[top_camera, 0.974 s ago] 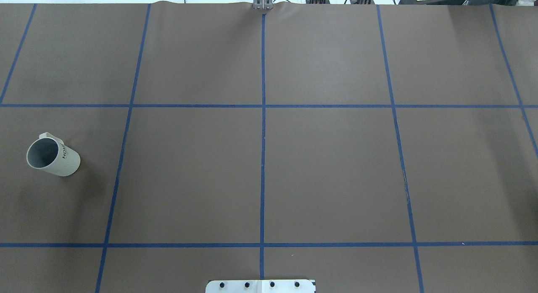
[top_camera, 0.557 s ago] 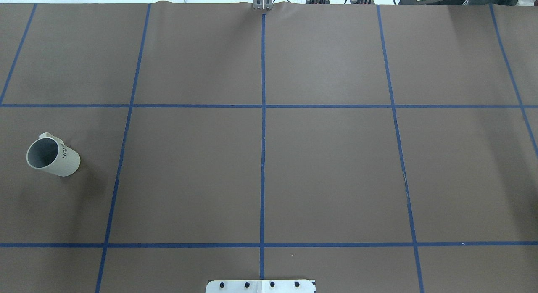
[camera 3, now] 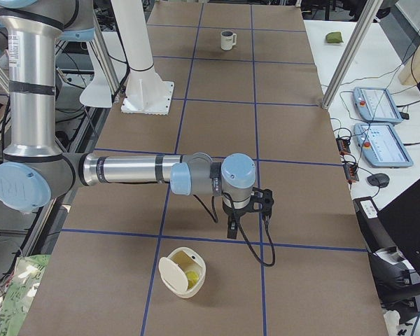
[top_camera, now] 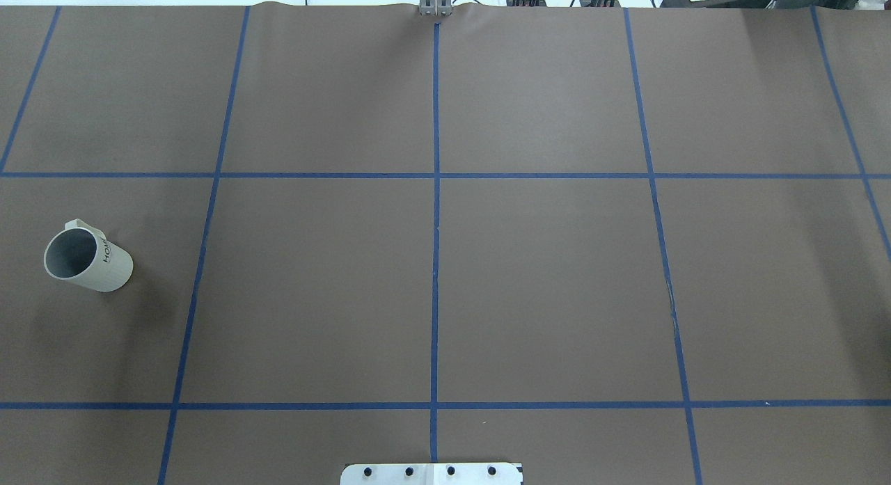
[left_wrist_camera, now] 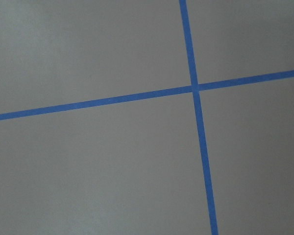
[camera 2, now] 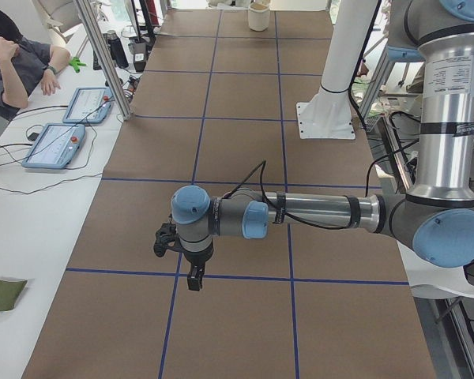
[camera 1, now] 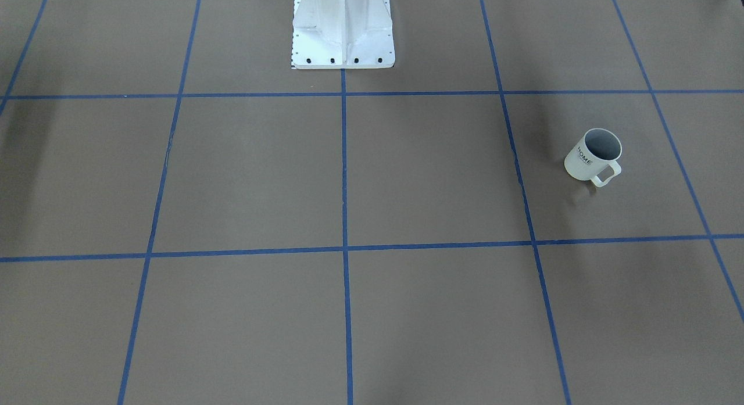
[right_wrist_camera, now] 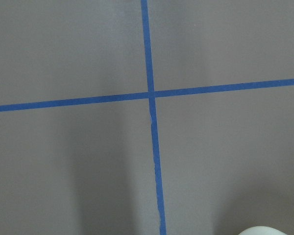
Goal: Left arm hands cup to right arm to dump lemon
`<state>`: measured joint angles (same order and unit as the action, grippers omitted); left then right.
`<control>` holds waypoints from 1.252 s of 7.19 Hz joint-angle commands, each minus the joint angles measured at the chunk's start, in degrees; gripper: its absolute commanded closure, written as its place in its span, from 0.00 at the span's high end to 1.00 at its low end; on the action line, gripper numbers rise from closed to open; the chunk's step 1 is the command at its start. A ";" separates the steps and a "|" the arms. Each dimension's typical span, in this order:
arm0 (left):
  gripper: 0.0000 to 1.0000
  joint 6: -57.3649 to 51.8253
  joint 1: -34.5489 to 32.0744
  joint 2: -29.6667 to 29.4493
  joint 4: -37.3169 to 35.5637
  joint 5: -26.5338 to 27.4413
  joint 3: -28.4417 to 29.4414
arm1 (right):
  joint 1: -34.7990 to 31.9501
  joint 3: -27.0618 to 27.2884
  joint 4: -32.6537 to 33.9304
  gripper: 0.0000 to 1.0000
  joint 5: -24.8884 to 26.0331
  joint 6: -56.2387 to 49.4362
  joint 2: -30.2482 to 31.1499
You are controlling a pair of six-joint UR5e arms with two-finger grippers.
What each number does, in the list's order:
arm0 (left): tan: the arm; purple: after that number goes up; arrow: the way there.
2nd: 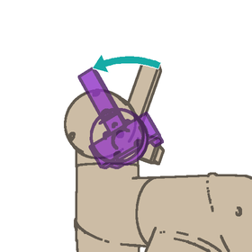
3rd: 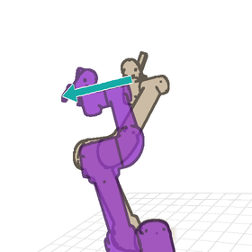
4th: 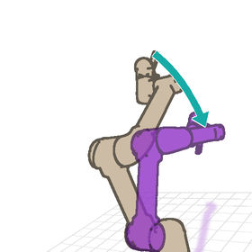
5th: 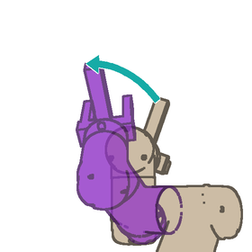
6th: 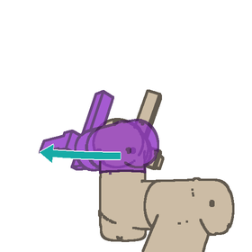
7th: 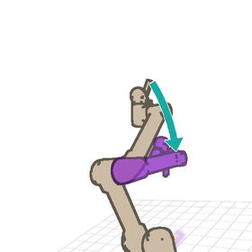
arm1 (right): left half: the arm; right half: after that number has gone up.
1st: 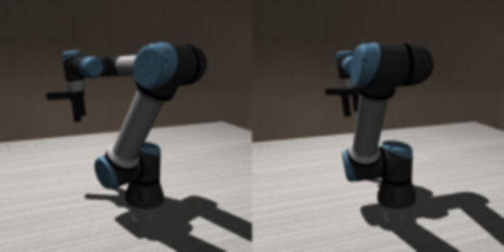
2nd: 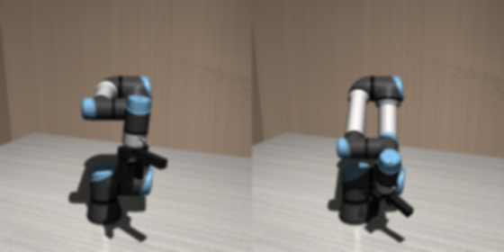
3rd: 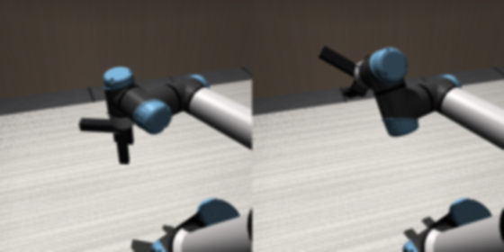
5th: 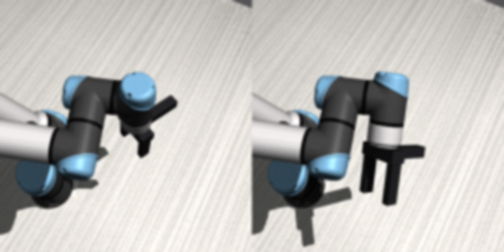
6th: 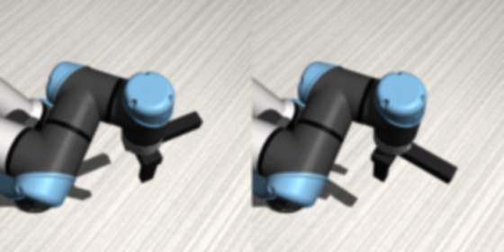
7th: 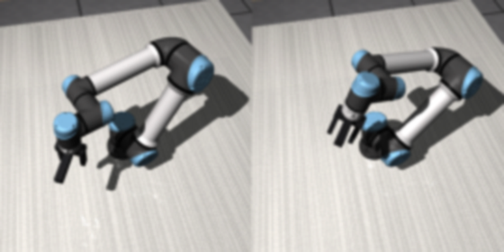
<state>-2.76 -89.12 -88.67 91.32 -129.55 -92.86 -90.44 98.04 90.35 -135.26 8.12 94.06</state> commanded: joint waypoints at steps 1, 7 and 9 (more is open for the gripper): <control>1.00 3.61 0.00 -0.09 0.00 0.00 -0.04 | 0.00 -0.04 0.00 1.00 0.00 -0.12 -0.19; 1.00 10.37 0.09 -0.36 0.17 0.00 -0.13 | 0.00 -0.04 0.00 1.00 0.00 -0.12 -0.10; 1.00 10.75 0.09 -0.36 0.17 0.00 -0.13 | 0.00 -0.04 0.00 1.00 0.00 -0.12 -0.19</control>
<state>7.47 -89.03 -89.00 91.44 -129.55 -93.00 -90.44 98.00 90.35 -135.26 8.00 93.94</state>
